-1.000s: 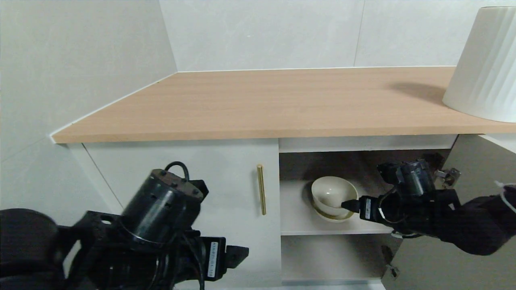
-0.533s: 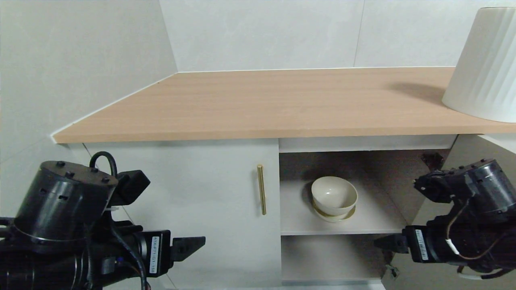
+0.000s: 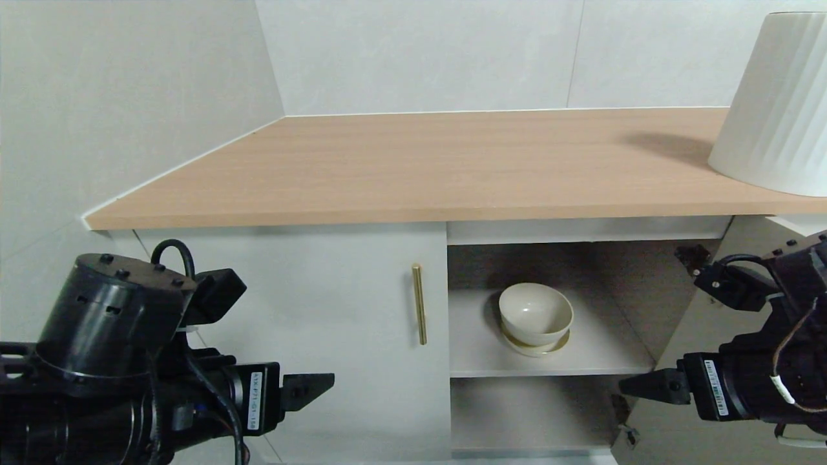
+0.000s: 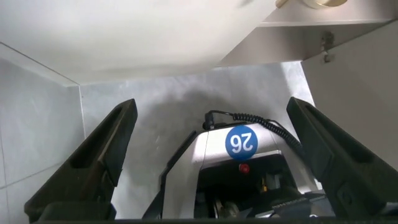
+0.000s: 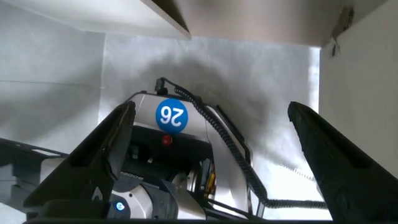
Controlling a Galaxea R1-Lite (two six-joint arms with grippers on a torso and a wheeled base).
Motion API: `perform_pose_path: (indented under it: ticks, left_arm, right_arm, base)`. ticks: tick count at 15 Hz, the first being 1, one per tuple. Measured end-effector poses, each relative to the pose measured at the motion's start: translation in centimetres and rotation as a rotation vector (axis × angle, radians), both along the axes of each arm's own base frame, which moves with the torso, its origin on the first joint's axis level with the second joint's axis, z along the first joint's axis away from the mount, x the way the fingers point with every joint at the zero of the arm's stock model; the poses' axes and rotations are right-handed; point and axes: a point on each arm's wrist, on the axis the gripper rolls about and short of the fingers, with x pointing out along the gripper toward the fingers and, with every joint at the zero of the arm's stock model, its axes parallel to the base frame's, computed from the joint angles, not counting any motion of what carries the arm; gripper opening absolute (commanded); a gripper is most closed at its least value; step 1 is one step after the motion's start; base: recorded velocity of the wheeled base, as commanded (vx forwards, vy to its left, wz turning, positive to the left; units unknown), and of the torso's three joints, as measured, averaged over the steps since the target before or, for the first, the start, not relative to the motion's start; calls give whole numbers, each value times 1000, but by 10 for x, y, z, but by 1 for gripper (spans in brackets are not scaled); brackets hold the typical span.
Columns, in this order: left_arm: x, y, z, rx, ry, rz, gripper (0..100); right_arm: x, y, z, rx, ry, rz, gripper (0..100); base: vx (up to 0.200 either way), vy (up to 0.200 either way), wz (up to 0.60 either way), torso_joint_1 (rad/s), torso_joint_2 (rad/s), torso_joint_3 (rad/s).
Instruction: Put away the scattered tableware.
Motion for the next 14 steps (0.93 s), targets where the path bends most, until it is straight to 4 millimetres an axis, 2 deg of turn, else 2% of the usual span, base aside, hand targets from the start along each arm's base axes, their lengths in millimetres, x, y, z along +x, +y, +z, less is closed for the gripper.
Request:
perform_pose_path:
  ticks: [14]
  left_arm:
    - [0,-1,-4,9,14,-3,100]
  right_arm:
    - [-2,-1,-3,-10,11,7,100]
  base:
    - [-200,0,0,4,1,2]
